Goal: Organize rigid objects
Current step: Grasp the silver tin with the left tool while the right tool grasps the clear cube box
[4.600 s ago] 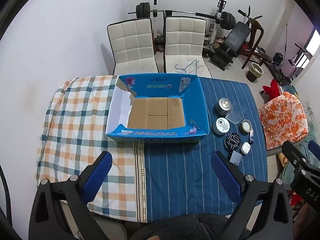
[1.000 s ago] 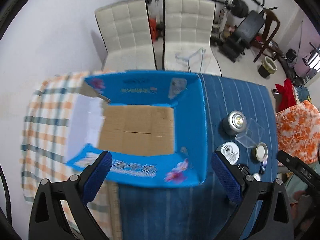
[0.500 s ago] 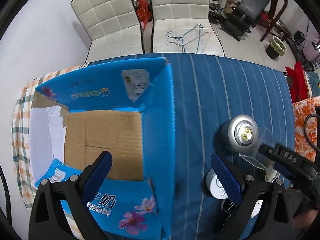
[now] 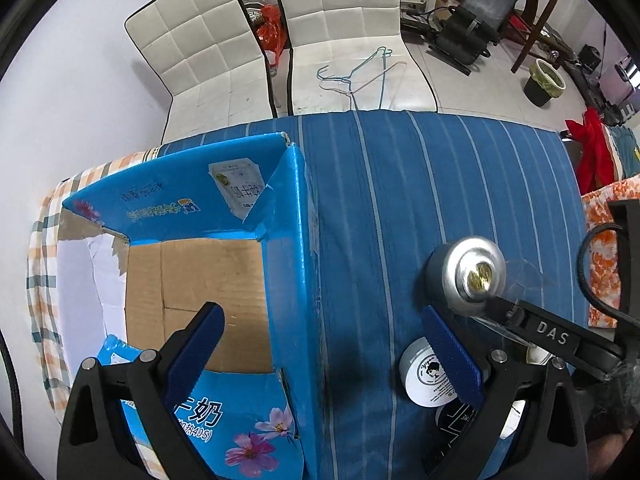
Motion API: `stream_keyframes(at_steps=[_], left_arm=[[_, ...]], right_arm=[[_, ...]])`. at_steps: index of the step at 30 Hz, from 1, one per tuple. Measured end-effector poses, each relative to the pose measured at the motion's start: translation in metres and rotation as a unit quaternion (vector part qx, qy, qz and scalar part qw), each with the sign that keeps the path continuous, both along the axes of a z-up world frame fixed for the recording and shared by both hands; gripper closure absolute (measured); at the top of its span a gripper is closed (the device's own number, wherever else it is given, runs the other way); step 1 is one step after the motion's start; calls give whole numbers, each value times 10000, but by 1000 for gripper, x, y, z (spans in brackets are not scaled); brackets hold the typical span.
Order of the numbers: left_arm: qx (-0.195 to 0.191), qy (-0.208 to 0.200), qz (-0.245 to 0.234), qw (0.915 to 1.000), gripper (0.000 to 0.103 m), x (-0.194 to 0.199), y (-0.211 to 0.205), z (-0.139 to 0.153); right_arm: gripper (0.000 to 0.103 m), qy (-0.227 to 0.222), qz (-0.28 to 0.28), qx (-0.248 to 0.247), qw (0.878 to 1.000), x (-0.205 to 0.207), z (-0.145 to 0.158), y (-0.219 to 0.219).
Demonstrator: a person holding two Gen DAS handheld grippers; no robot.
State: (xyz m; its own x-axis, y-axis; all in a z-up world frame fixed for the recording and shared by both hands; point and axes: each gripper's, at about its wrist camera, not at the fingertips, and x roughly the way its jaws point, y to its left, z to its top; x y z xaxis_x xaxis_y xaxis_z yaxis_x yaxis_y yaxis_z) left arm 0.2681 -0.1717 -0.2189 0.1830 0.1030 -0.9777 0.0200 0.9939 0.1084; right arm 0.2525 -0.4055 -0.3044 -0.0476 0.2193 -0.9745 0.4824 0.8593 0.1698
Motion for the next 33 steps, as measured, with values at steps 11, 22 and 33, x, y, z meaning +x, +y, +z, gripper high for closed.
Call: stream_keyframes(at_steps=[11,22,33], left_arm=[[-15,73,-84,9999,1,3,-15,-9],[-727,589,-681,9933,1,29,-81,-36],[-439,1517,-954,9828,2,46,-120,-124]], right_arm=[[34,38,422,-559,9975,19,-4,-10],[34,84,267,-765,9967,9,-4,-71],[33,247,211,-701,9970,2,-27,-81]])
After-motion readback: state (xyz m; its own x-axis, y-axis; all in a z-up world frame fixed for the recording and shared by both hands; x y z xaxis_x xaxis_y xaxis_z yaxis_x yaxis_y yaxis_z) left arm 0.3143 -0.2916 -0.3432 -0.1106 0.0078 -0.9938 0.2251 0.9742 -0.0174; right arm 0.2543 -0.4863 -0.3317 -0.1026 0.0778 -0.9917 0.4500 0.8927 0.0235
